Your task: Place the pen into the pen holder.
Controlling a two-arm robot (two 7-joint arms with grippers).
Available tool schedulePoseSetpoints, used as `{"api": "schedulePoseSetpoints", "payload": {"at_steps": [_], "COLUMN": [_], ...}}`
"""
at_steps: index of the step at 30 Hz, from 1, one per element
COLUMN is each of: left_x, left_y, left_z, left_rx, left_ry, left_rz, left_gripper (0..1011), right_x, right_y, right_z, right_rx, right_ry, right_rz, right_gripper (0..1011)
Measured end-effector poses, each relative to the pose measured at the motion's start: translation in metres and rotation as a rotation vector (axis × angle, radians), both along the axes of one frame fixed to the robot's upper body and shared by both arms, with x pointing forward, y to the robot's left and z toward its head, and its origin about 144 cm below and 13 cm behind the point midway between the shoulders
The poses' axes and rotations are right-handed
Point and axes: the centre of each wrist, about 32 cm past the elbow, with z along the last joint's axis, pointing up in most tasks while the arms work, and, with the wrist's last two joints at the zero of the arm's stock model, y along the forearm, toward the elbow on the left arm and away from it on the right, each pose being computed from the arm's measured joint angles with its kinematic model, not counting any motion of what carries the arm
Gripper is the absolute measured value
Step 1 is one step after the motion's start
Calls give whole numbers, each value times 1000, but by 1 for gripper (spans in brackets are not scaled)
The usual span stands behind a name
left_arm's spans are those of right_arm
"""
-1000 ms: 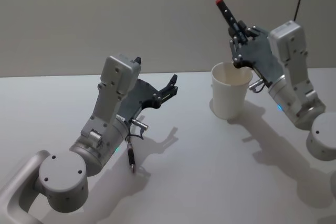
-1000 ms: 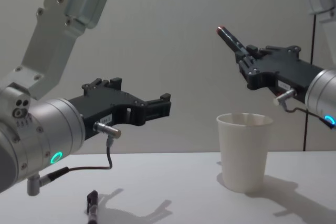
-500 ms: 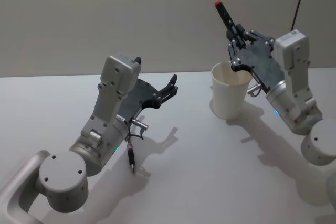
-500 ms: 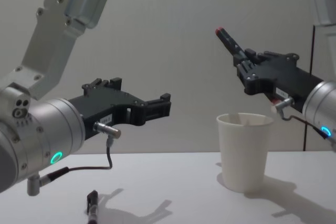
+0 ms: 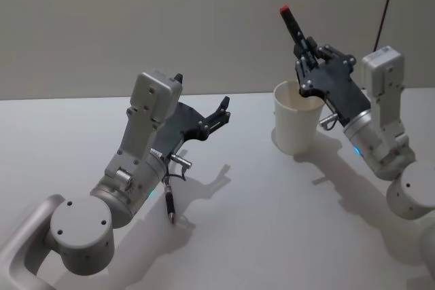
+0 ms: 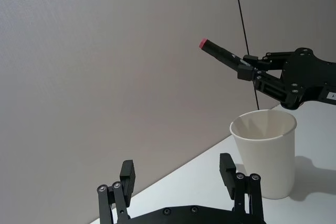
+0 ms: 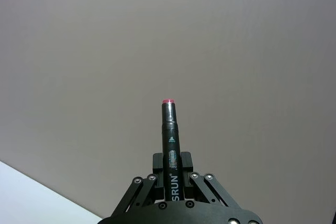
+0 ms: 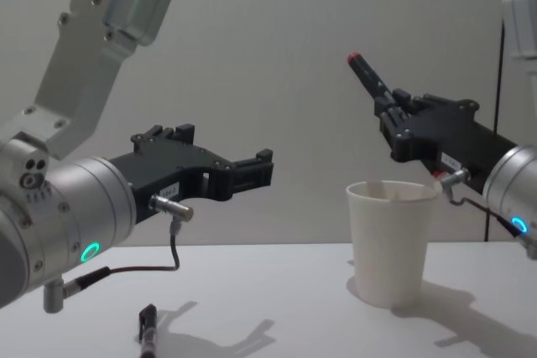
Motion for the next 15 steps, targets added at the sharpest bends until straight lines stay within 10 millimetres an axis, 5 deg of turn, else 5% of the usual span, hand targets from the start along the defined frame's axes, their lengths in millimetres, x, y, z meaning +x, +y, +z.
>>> {"api": "schedulePoseSetpoints", "payload": {"at_steps": [15], "left_x": [0], "left_y": [0], "left_z": [0], "left_rx": [0], "left_ry": [0], "left_rz": [0], "left_gripper": [1001], "right_x": [5], "right_y": [3], "right_z": [-9], "right_rx": [20], "right_ry": [10], "right_rz": [18], "right_gripper": [183]}}
